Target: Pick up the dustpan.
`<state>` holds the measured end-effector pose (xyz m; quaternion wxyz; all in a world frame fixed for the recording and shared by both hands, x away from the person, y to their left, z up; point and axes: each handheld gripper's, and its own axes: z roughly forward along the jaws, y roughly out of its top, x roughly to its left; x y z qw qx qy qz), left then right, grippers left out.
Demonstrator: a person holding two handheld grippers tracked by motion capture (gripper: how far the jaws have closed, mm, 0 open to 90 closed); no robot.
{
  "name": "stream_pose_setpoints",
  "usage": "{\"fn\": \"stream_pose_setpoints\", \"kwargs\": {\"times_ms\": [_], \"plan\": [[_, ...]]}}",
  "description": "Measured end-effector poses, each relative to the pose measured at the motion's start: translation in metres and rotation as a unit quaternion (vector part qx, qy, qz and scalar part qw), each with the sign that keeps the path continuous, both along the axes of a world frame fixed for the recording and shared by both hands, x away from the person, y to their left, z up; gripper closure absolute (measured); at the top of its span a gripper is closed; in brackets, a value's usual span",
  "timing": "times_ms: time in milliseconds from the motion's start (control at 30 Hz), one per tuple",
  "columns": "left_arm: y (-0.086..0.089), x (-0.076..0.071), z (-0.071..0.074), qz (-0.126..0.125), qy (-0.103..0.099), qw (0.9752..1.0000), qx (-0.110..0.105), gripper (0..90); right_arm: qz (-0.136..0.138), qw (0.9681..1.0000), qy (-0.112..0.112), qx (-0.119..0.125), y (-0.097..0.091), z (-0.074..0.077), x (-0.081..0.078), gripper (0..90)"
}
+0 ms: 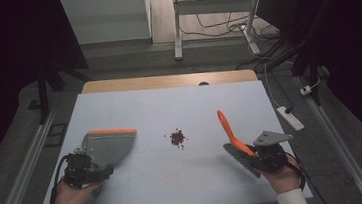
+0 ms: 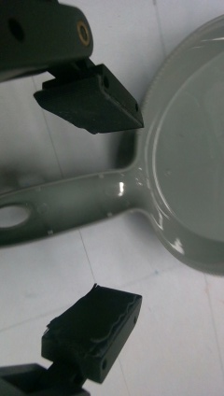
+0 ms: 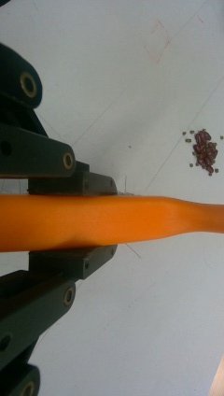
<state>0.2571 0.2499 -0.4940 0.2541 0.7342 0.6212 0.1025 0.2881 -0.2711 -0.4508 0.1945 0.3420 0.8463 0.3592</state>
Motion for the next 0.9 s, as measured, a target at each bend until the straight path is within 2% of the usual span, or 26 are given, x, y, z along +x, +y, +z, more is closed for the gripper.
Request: {"fn": "stream_pose_setpoints", "kwargs": {"times_ms": [67,333,633,767,867,900], "plan": [[0.001,0.001,-0.003,0.004,0.006,1.0000,0.004,15.7,-0.001,1.0000,0.001,0.000,0.001,0.000,0.000,69.2],[0.003,0.006,-0.018,0.003,0.032,0.9994,-0.011,16.8,-0.001,1.0000,-0.001,-0.001,0.002,-0.001,0.001,69.2],[0.005,0.012,-0.028,0.022,0.038,0.9988,-0.025,26.7,0.000,1.0000,-0.001,-0.002,0.002,-0.002,0.001,69.2],[0.005,0.013,-0.028,0.027,0.029,0.9987,-0.033,34.1,-0.005,1.0000,-0.003,0.001,0.002,-0.001,0.001,69.2],[0.006,0.014,-0.030,0.027,0.030,0.9984,-0.040,35.7,-0.004,1.0000,-0.003,0.000,0.002,-0.002,0.001,69.2],[0.007,0.014,-0.030,0.027,0.029,0.9983,-0.042,39.4,-0.006,1.0000,0.000,0.000,0.002,-0.002,0.001,69.2]]}}
